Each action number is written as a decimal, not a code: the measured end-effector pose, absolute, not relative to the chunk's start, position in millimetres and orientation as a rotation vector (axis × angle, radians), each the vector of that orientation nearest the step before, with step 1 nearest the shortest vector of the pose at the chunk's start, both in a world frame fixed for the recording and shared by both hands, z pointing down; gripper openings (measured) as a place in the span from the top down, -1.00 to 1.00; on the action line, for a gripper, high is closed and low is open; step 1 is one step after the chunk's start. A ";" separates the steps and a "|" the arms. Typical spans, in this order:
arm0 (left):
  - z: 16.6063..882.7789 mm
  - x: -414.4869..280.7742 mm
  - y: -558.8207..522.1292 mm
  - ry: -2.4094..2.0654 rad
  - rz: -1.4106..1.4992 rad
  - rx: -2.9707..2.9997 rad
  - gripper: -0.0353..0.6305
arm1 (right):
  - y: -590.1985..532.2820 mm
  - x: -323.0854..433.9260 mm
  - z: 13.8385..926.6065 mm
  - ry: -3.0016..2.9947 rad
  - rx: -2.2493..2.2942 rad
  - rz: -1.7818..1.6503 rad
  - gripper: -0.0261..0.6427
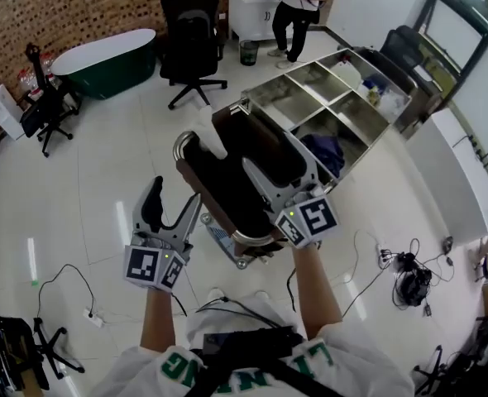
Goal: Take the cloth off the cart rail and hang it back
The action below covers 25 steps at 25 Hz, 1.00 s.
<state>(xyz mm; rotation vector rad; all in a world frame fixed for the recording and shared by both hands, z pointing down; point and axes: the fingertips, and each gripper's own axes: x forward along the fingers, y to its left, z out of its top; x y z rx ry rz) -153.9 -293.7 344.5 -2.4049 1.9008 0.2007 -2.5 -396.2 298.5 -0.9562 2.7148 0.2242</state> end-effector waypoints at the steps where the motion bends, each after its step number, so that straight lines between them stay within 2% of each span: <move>1: 343.6 -144.9 -296.2 1.878 0.196 -2.417 -0.17 | -387.1 10.9 298.0 2.705 -0.981 0.254 -0.18; 10: 347.9 -82.7 -303.6 1.739 0.161 -2.497 -0.17 | -339.9 87.5 315.5 2.657 -1.156 0.268 -0.17; 25: 357.0 -60.5 -295.4 1.696 0.142 -2.553 -0.17 | -313.9 93.1 327.9 2.700 -1.158 0.267 -0.16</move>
